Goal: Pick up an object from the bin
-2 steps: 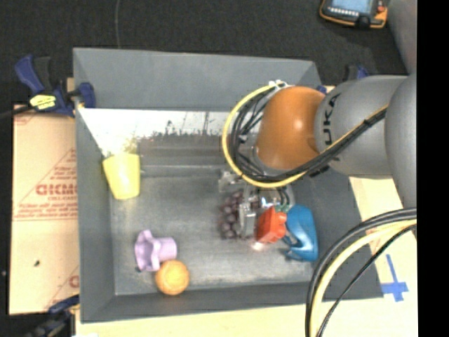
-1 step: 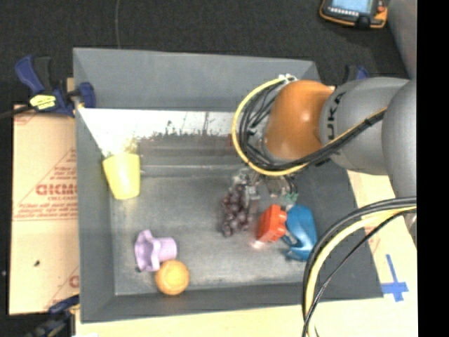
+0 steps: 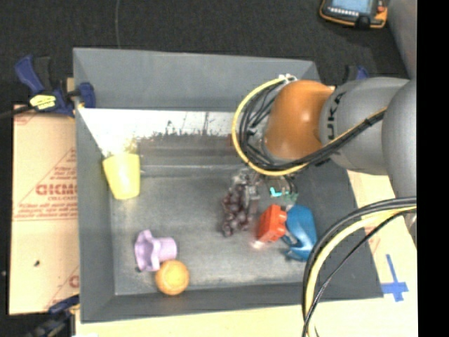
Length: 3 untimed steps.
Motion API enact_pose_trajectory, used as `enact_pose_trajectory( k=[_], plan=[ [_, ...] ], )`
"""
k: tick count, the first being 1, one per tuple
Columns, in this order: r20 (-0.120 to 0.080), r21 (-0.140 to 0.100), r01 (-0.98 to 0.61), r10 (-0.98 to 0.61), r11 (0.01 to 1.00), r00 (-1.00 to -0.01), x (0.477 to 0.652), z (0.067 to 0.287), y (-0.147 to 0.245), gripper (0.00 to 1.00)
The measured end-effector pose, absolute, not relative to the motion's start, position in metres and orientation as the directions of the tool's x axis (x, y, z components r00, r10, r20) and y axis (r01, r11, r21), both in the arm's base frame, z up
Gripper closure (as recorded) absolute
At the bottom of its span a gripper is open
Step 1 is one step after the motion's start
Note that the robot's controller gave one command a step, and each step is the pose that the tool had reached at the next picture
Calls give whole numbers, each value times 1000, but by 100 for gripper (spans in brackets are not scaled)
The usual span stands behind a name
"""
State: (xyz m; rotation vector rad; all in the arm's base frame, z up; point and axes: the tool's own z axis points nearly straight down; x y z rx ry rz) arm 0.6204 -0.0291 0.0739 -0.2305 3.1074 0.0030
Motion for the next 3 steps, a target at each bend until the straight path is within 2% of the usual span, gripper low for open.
enact_pose_trajectory(
  k=[1, 2, 3],
  plan=[
    [-26, 0, -146, -146, 989, -989, 620, 74, -29, 0],
    [-34, -3, -147, -147, 989, -989, 631, 172, -24, 0],
    [-28, -2, -165, -165, 986, -986, 620, 229, -33, 0]
  ],
)
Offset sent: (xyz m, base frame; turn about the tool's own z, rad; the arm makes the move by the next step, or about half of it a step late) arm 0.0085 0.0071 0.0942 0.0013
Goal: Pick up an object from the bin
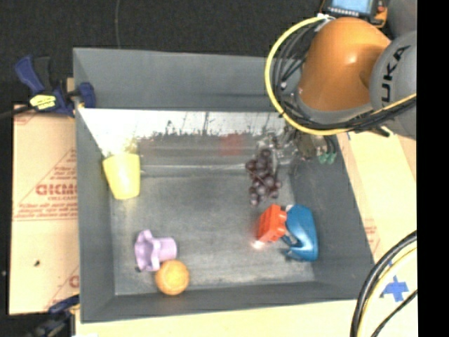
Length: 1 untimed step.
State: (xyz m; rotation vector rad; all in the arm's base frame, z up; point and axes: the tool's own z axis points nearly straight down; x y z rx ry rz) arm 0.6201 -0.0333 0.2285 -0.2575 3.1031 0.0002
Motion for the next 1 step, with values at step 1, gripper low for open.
enact_pose_trajectory(
  k=[1],
  plan=[
    [-38, -1, -148, -148, 989, -988, 619, 225, -16, 0]
  ],
)
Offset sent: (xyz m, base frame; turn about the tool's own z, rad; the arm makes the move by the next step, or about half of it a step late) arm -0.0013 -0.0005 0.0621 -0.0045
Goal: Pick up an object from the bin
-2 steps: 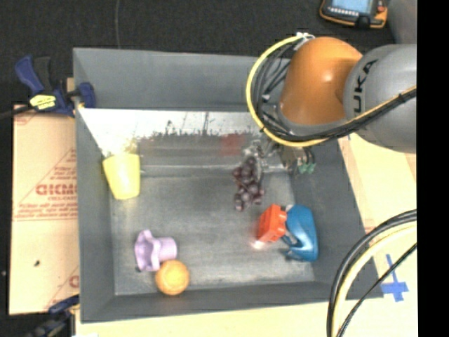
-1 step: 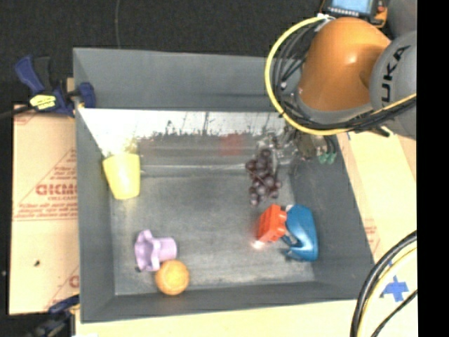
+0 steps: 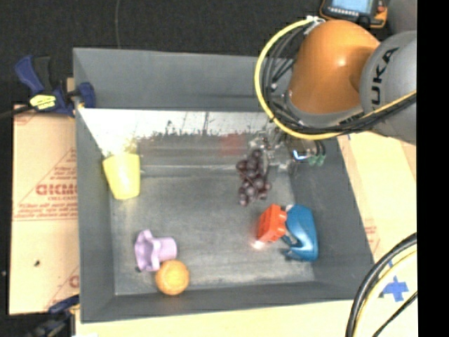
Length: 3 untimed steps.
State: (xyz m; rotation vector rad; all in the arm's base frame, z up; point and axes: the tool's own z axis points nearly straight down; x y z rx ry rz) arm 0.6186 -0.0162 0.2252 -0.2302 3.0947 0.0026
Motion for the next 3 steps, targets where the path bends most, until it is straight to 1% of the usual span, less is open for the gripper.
enact_pose_trajectory(
  k=[1, 2, 3],
  plan=[
    [-27, 0, -155, -155, 988, -988, 617, 243, -22, 0],
    [-41, -4, -134, -134, 991, -990, 620, 270, -22, 0],
    [-39, -17, -403, -404, 915, -914, 606, 323, -59, 0]
  ],
)
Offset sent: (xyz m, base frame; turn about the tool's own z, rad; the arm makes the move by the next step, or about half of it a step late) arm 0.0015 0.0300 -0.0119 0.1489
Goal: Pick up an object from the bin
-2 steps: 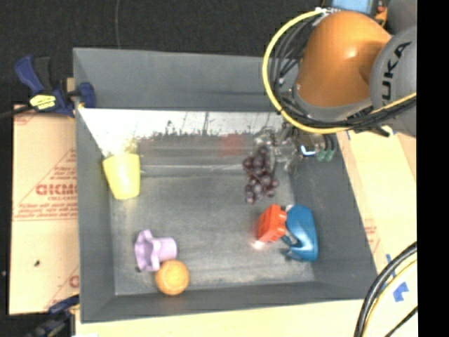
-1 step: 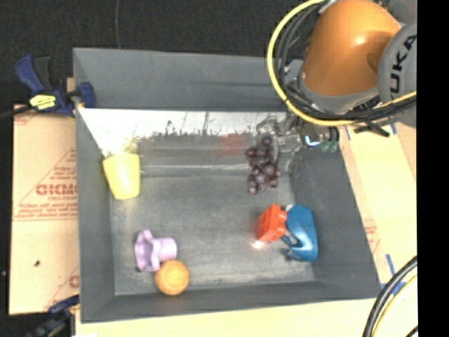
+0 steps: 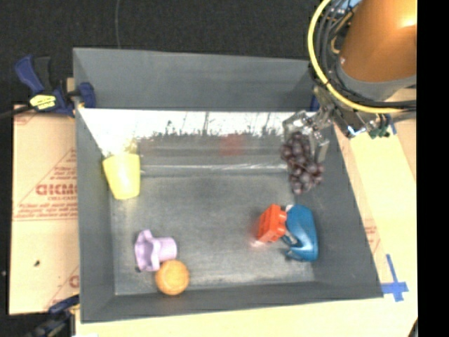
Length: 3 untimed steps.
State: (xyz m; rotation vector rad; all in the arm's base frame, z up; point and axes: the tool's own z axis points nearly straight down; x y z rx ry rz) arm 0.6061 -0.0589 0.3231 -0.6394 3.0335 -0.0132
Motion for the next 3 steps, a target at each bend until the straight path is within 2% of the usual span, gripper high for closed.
enact_pose_trajectory(
  k=[1, 2, 3],
  plan=[
    [-33, 2, -105, -105, 994, -994, 599, 240, -30, 0],
    [-59, -24, -336, -337, 942, -940, 609, 297, -48, 0],
    [-47, -4, -140, -140, 990, -989, 574, 439, -55, 100]
  ],
)
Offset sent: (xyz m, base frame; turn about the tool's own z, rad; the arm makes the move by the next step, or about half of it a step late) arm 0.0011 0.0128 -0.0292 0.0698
